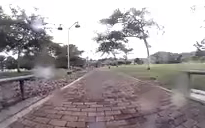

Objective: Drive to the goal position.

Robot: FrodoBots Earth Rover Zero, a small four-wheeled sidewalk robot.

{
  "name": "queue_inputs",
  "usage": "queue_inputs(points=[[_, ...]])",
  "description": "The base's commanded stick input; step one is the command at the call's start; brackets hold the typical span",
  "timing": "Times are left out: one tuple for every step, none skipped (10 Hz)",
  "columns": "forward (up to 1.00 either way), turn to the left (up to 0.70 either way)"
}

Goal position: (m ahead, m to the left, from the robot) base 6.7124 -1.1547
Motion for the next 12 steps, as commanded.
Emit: queue_inputs(points=[[0.7,0.0],[0.7,0.0],[0.7,0.0],[0.7,0.0],[0.7,0.0],[0.7,0.0],[0.7,0.0],[0.7,0.0],[0.7,0.0],[0.7,0.0],[0.7,0.0],[0.7,0.0]])
